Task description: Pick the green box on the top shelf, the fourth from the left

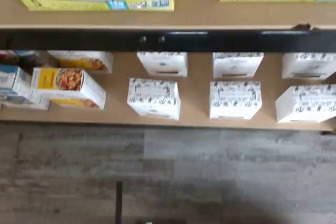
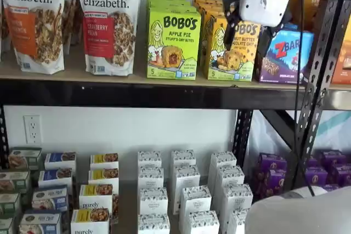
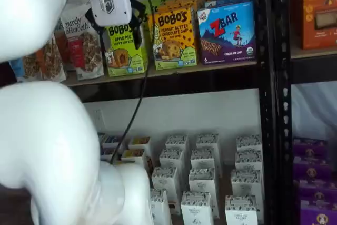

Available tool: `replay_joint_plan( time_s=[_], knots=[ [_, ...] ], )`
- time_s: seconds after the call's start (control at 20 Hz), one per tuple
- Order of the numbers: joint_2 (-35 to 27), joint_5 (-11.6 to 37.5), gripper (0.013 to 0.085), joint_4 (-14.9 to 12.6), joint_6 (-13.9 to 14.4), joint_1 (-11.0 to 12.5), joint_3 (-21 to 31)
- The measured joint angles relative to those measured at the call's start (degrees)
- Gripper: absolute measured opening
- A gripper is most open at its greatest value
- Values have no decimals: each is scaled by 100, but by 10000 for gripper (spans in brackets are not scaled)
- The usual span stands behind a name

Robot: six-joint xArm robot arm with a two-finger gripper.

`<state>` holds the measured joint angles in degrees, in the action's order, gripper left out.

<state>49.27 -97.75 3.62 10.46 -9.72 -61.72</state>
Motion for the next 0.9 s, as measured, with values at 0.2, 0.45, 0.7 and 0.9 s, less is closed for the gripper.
replay_joint_plan(
  time_s=[0.2,0.45,0.7,0.9],
  knots=[
    [-89,193,850,-58,129,-149,-36],
    [-246,323,850,-161,278,-318,-93],
    [-505,344,850,-122,327,-363,-194],
    [-666,463,850,-372,415,-471,-226]
  ],
)
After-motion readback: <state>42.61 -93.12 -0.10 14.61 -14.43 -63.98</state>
